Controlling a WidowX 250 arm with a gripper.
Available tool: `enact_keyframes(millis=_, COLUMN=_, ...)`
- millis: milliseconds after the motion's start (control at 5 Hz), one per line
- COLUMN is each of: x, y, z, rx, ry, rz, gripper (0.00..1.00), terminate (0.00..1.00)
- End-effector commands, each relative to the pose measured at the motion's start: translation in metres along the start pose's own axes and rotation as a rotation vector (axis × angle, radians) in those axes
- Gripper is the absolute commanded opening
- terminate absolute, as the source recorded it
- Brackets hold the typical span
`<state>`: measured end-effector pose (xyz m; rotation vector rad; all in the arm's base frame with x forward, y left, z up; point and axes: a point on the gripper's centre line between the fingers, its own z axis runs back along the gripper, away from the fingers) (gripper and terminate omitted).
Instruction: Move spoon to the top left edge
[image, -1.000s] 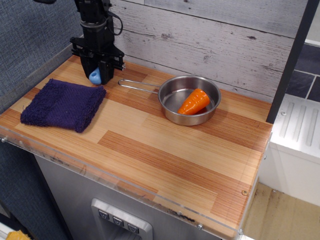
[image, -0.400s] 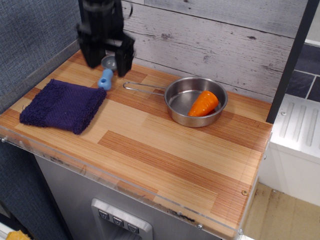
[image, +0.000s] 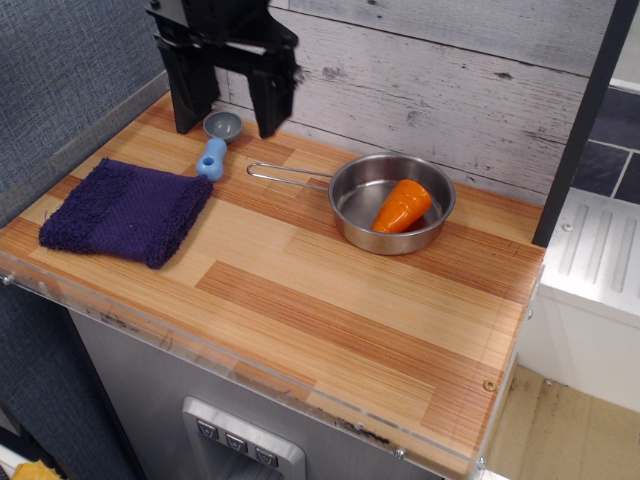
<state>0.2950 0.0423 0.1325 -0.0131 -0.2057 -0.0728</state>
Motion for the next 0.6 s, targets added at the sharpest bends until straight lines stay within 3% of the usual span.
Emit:
enact_keyframes(millis=0, x=-0.0202, y=-0.017, z=0.0027, rx=-0.015, ry=0.025, rz=-0.019, gripper=1.0, terminate=0.0)
enact_keyframes(millis=200, x=-0.0222, y=-0.0202, z=0.0037, rx=-0.02, ry=0.071, rz=-0.01, gripper=1.0, terminate=0.0)
enact_keyframes(millis=400, x=-0.0222, y=-0.0202, z=0.0037, rx=-0.02, ry=0.071, rz=-0.01, gripper=1.0, terminate=1.0)
